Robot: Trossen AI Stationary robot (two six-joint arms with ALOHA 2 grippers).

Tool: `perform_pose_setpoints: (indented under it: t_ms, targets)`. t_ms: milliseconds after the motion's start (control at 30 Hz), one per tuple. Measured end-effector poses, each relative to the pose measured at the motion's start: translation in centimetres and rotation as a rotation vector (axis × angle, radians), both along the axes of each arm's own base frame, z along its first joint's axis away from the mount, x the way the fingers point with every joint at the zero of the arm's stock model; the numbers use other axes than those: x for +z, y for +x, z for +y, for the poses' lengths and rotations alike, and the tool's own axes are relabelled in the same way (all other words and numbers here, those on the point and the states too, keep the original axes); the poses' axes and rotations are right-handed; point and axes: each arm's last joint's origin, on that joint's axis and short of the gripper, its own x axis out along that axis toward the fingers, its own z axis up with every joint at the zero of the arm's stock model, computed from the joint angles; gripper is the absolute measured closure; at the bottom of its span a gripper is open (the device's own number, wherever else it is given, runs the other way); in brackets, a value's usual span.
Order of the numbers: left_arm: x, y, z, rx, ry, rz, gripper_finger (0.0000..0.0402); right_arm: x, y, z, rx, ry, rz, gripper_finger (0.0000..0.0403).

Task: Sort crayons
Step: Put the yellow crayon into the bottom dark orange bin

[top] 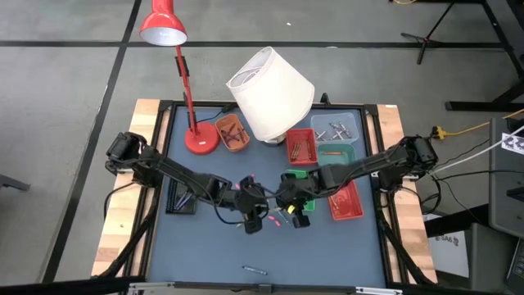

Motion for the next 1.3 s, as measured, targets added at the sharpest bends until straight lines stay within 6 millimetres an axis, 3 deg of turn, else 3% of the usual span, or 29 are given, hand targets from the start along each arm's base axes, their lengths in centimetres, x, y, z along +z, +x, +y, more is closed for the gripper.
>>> perform_pose_setpoints:
  t_ms: [167, 400, 700, 1067, 1300]
  targets:
    - [0.0, 0.0, 0.1, -0.025, 0.042, 0.001, 0.0298, 0.4, -1.0, -0.3, -0.028, -0.01, 0.064, 0.039]
    - [0.0, 0.0, 0.2, -0.029, 0.044, 0.004, 0.0295, 2.0, -3.7, -1.0, -0.133, -0.01, 0.197, 0.0379]
    - [-0.1, 0.0, 0.2, -0.032, 0.044, 0.013, 0.0295, 3.8, -7.8, 0.5, -0.166, -0.159, 0.204, 0.0381]
    - [-0.1, 0.0, 0.1, -0.033, 0.042, 0.014, 0.0295, 0.6, -15.1, 0.3, -0.489, -0.102, 0.269, 0.0383]
    - [-0.1, -0.1, 0.1, -0.028, 0.037, 0.017, 0.0295, -1.0, -17.8, 0.2, -0.546, -0.088, 0.286, 0.0367]
